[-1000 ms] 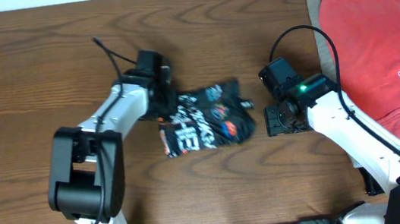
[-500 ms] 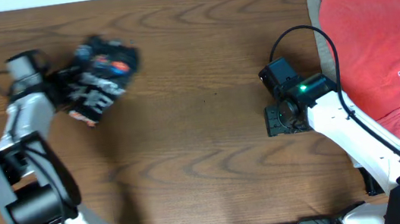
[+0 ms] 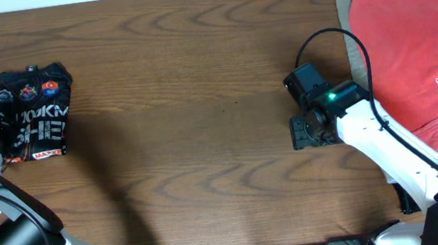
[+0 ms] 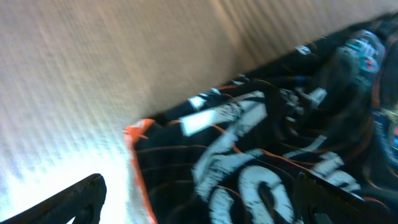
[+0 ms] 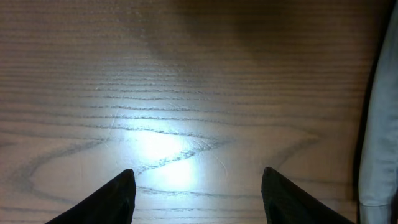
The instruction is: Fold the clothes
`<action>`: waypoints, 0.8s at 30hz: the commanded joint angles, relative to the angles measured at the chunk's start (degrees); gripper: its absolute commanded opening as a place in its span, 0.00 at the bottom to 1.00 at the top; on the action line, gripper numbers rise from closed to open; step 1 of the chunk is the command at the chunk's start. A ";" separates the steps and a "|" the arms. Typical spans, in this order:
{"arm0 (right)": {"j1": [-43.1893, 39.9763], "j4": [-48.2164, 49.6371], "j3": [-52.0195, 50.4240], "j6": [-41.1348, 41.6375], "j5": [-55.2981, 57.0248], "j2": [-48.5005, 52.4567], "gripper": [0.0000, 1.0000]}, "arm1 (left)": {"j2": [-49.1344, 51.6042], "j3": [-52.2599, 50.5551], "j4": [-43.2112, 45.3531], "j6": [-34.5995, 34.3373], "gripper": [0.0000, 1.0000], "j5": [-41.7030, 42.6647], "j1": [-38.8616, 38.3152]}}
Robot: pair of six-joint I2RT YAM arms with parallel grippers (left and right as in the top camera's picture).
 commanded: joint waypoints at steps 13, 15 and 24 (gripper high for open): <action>-5.31 10.73 0.70 3.67 -11.54 -0.87 0.99 | -8.72 0.76 -8.85 4.66 0.98 8.92 -19.76; -7.34 12.35 0.70 3.45 -13.92 -0.87 0.99 | -8.02 0.63 -11.56 4.70 0.98 8.85 -25.44; -16.02 5.62 0.70 -7.43 -15.32 -0.70 0.99 | -6.56 0.26 -33.00 5.05 0.98 8.76 -46.21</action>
